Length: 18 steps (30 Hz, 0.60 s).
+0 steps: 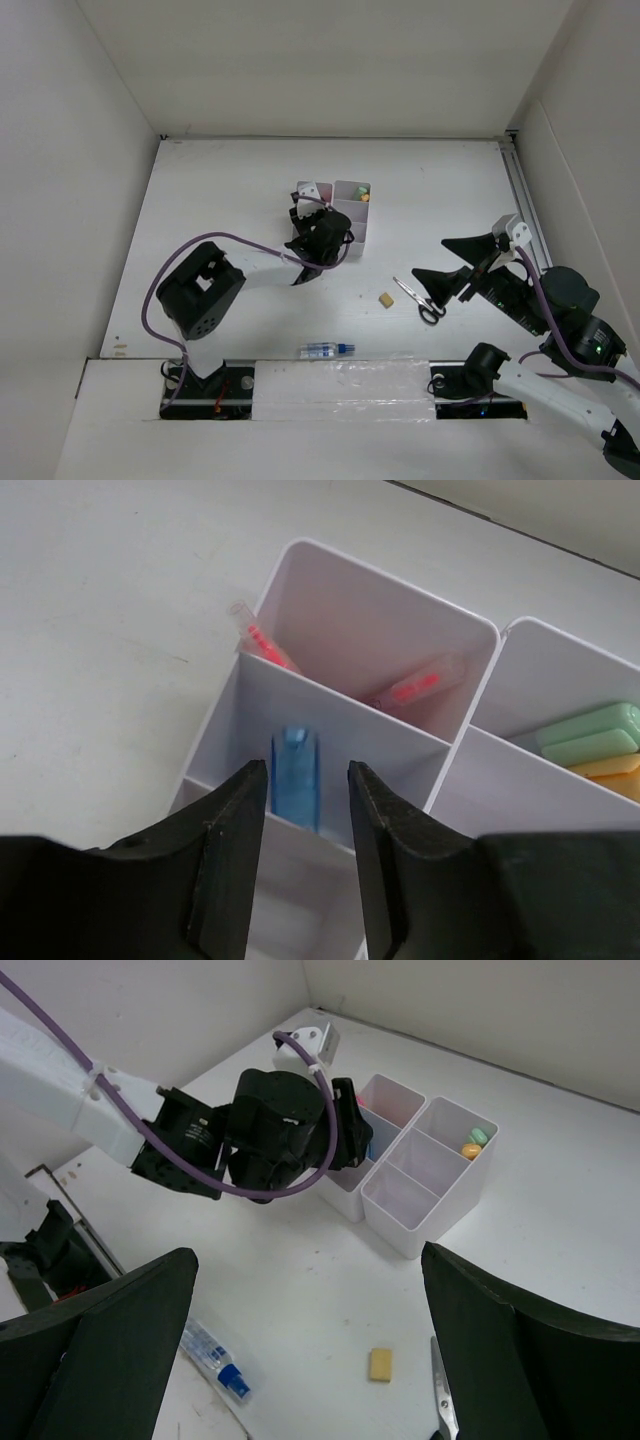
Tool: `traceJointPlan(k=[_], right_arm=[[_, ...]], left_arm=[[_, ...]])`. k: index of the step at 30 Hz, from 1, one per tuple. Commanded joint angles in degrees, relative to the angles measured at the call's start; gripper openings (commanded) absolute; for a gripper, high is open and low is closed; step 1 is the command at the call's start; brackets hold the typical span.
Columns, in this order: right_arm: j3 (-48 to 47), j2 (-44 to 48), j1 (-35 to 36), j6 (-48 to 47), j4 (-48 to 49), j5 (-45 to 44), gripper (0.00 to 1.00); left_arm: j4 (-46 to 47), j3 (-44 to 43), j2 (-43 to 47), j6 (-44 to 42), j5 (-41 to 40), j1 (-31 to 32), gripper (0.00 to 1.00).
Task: Sort the stationery into containers
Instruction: Place the stationery in the storage box, then pick up the stationery from the center of the board.
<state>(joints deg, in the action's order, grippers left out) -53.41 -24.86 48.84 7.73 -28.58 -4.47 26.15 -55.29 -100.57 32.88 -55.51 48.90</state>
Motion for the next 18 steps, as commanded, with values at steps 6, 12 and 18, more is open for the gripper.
traceJointPlan(k=[6, 12, 18], right_arm=[[-0.4, -0.4, 0.4, -0.6, 1.6, 0.3, 1.0], [-0.4, -0.4, 0.4, -0.6, 1.6, 0.3, 1.0], [-0.4, 0.8, 0.4, 0.0, 1.6, -1.7, 1.0]], left_arm=[[1.7, 1.5, 8.6, -3.0, -4.7, 2.1, 0.69], [3.4, 2.1, 16.4, -7.6, -3.0, 5.1, 1.0], [-27.4, -11.3, 17.6, 7.7, 7.9, 5.8, 1.0]])
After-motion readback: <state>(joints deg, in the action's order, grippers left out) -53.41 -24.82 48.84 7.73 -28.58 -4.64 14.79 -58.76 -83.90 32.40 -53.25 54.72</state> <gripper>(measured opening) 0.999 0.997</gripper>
